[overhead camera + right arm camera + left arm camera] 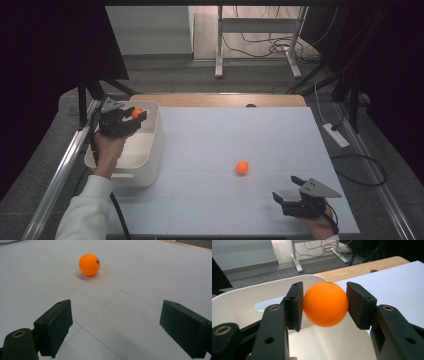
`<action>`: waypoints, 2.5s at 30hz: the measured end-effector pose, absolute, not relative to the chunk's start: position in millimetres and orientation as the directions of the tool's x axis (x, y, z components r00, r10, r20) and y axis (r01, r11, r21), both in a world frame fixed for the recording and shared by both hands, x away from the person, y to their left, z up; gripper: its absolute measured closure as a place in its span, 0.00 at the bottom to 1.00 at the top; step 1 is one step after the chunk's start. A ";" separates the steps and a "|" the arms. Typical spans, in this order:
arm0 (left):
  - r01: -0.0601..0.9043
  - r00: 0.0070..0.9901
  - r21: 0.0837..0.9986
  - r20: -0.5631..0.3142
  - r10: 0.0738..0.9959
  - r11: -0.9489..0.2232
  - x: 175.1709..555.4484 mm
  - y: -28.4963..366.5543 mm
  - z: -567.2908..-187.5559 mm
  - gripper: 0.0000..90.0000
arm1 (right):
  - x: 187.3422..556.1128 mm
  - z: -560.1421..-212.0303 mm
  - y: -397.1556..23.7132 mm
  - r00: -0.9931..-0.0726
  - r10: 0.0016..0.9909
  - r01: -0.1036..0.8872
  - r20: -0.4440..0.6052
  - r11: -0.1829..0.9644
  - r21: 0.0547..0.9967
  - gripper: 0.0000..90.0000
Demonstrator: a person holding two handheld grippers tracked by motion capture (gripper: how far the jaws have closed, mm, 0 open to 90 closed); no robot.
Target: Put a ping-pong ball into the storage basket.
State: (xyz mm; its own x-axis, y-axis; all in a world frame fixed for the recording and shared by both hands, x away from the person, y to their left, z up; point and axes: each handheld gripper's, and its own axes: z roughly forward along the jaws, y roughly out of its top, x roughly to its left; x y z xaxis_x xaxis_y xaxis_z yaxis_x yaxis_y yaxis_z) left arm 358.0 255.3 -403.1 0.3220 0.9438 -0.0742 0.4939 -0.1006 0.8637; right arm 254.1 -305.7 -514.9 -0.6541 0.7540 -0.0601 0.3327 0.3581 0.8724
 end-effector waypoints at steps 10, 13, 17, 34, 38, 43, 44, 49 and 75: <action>0.595 0.302 0.796 -0.096 0.948 -0.109 369.6 258.6 -414.5 0.56 | 254.3 -515.1 -305.6 -0.654 0.754 0.334 -0.060 0.359 0.872 0.12; 0.602 0.305 0.791 -0.097 0.947 -0.113 369.9 258.5 -415.1 0.56 | 254.6 -515.3 -305.6 -0.653 0.755 0.334 -0.061 0.360 0.871 0.12; 0.608 0.309 0.785 -0.096 0.946 -0.119 370.5 257.0 -415.4 0.56 | 254.3 -515.0 -305.5 -0.652 0.755 0.334 -0.061 0.359 0.871 0.12; 0.610 0.319 0.782 -0.093 0.943 -0.129 370.0 254.2 -414.0 0.56 | 254.2 -515.0 -305.6 -0.652 0.756 0.335 -0.061 0.359 0.871 0.12; 0.599 0.309 0.792 -0.091 0.947 -0.119 368.9 254.4 -412.3 0.55 | 254.3 -515.0 -305.5 -0.651 0.756 0.336 -0.060 0.359 0.871 0.12; 0.572 0.283 0.817 -0.115 0.952 -0.071 365.4 254.9 -406.6 0.32 | 254.2 -515.0 -305.7 -0.652 0.756 0.337 -0.059 0.359 0.870 0.12; 0.564 0.284 0.823 -0.122 0.951 -0.063 363.9 254.9 -404.9 0.27 | 254.2 -515.0 -305.8 -0.652 0.756 0.336 -0.060 0.359 0.871 0.12; 0.524 0.322 0.851 -0.151 0.935 -0.043 356.0 253.5 -397.7 0.22 | 254.6 -514.9 -305.5 -0.654 0.754 0.335 -0.058 0.358 0.871 0.12; 0.399 0.553 0.911 -0.147 0.820 -0.106 320.6 214.2 -380.7 0.20 | 253.2 -513.2 -307.3 -0.650 0.757 0.328 -0.066 0.358 0.874 0.13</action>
State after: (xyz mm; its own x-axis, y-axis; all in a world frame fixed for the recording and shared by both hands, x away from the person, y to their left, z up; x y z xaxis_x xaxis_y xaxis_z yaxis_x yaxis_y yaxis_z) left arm 320.6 214.2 -380.7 0.5526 0.8205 -0.1466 0.3986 -0.1057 0.9110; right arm 253.2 -307.3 -513.2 -0.6502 0.7569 -0.0658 0.3282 0.3580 0.8741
